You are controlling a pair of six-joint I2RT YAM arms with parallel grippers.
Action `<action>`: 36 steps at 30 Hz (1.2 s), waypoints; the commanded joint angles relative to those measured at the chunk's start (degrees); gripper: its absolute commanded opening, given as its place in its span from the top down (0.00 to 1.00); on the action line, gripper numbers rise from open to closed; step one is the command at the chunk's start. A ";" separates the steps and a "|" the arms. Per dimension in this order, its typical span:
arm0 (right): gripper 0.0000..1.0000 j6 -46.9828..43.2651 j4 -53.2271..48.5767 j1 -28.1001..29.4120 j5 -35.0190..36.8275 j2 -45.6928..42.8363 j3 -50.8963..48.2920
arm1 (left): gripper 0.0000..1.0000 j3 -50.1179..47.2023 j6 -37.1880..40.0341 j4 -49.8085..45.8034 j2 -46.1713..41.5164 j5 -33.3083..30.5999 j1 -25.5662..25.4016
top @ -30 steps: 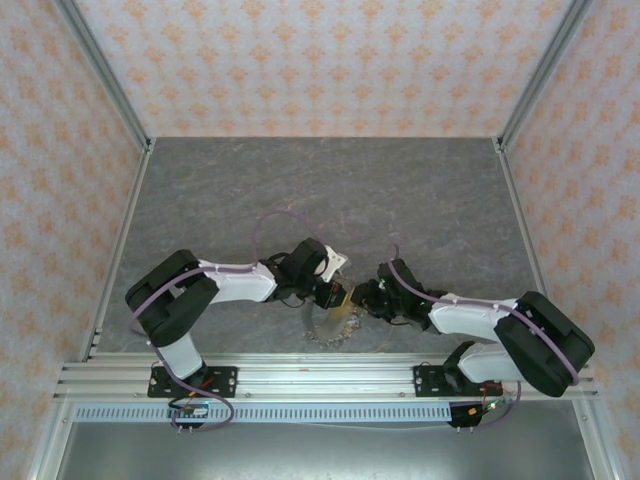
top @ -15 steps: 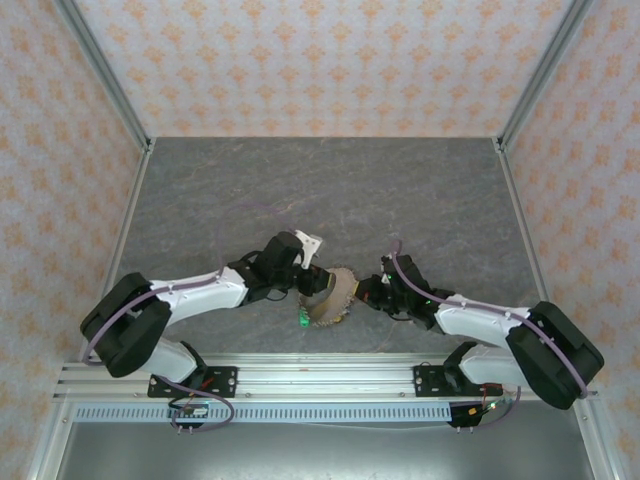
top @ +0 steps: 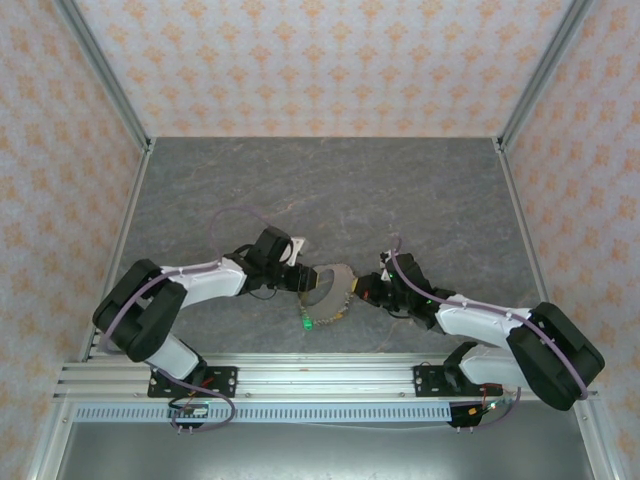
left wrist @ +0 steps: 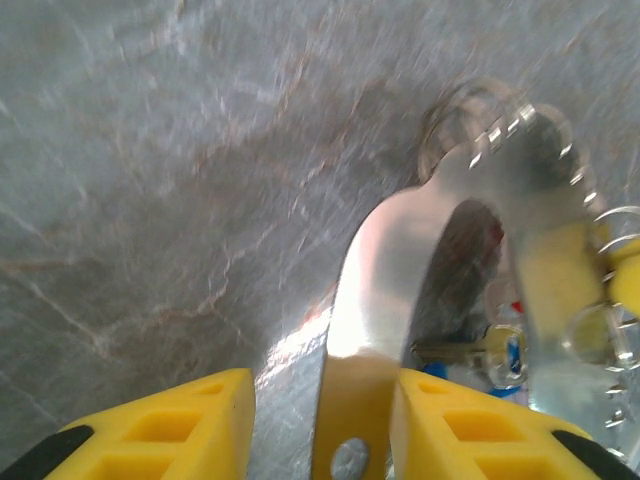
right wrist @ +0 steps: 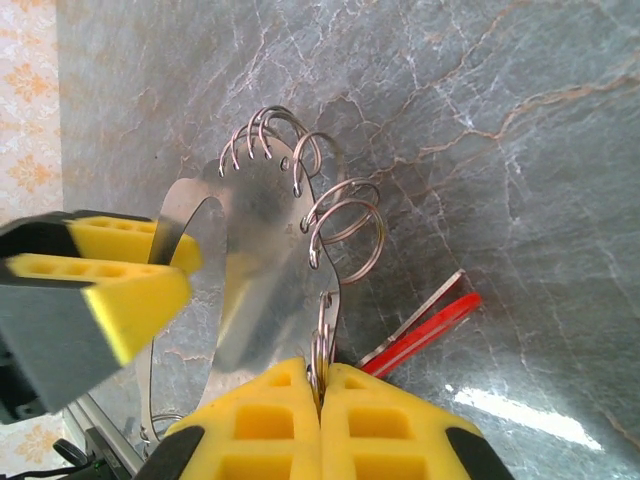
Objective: Put the keys on the keyring
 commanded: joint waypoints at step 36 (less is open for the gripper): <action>0.60 -7.52 -12.56 -0.68 21.15 -18.96 0.65 | 1.00 12.20 19.37 -11.79 -20.68 2.09 -1.14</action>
